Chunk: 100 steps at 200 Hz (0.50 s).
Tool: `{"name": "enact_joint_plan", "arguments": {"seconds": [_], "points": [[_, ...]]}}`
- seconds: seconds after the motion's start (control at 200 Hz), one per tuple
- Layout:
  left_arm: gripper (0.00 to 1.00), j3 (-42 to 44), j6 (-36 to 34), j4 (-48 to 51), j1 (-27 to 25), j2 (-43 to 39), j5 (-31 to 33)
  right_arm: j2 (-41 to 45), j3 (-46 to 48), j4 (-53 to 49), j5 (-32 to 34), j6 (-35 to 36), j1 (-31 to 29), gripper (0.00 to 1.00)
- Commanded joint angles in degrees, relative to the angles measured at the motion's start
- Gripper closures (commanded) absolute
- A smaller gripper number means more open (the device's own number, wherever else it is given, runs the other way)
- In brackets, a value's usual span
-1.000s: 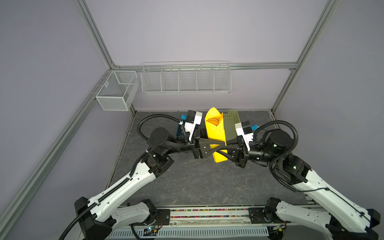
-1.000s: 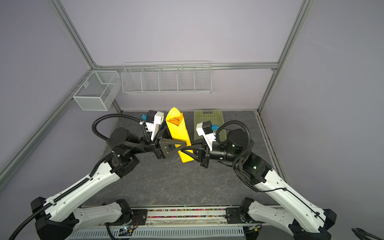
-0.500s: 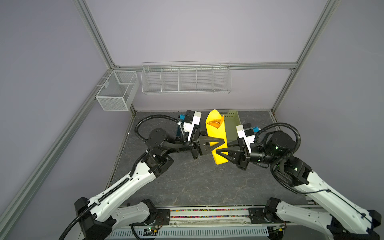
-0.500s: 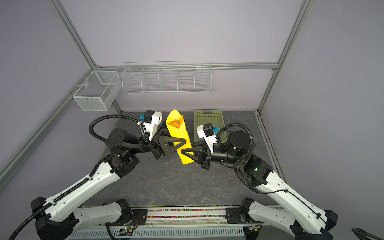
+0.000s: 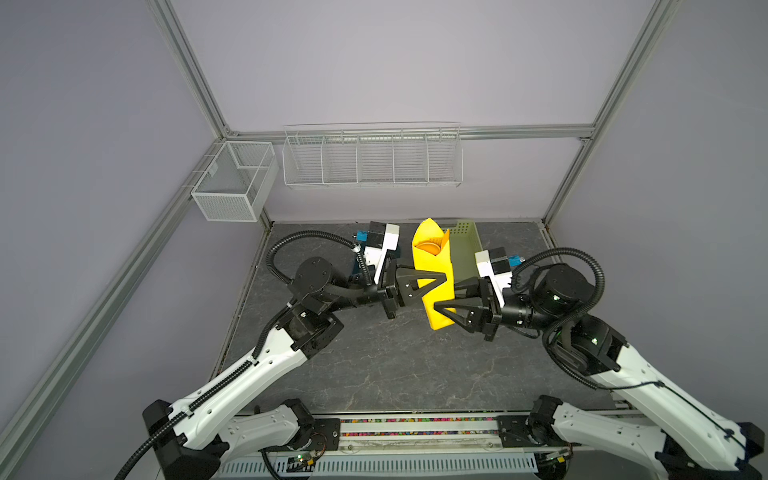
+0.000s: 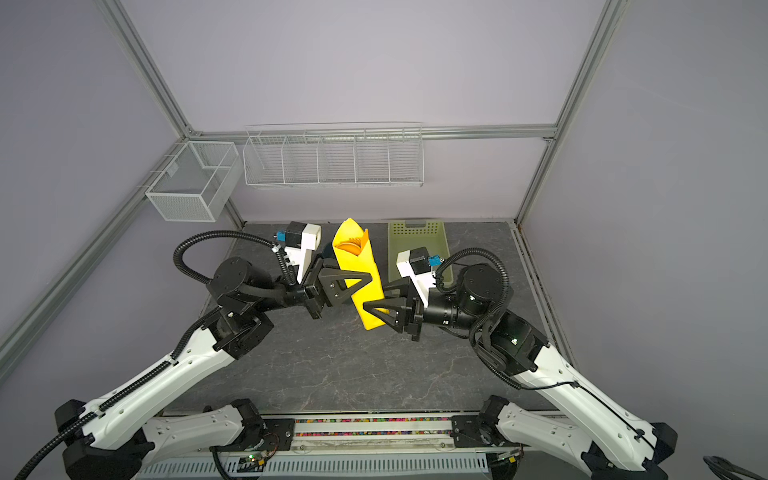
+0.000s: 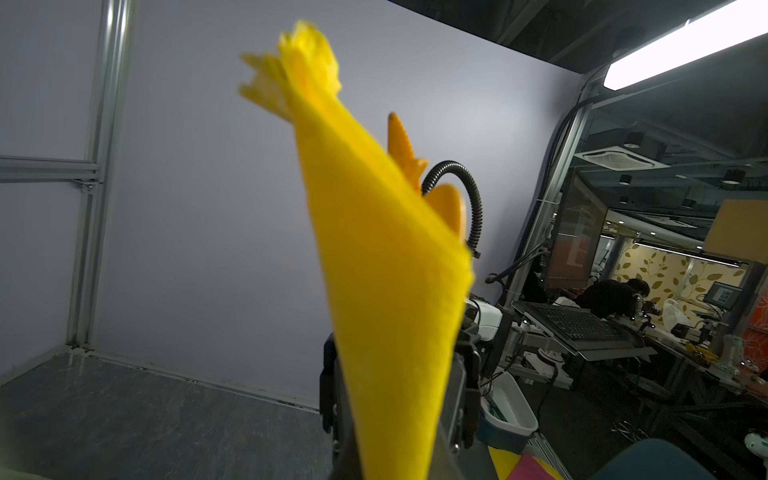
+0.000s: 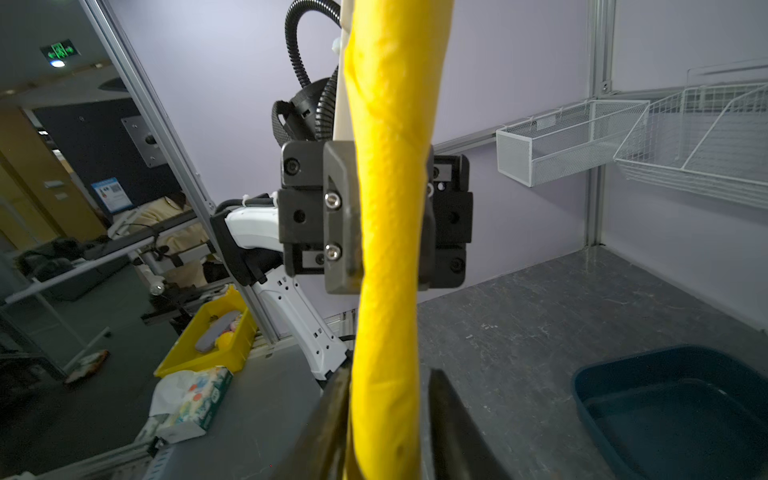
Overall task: Place the utensils on the paper napkin and roll it up
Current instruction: 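Grip the wrapped bundle with the right gripper while the left holds its base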
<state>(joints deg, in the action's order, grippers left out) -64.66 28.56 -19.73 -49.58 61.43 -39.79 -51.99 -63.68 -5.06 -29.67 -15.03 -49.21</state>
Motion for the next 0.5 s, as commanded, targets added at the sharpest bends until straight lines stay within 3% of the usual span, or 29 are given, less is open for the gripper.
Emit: {"name": "enact_joint_plan", "arguments": {"seconds": [0.0,0.255,0.495], "points": [[0.94,-0.2,-3.1,2.2,-0.1,-2.3,4.7,1.7,0.9,-1.9,1.4,3.0,0.0,0.50],[0.95,0.5,-2.2,0.7,0.0,-2.5,5.2,6.6,5.2,-1.0,6.0,6.7,0.1,0.50],[0.95,0.5,-1.5,-0.3,0.0,-2.0,4.4,7.1,4.9,-0.9,5.4,6.8,0.0,0.54]]}}
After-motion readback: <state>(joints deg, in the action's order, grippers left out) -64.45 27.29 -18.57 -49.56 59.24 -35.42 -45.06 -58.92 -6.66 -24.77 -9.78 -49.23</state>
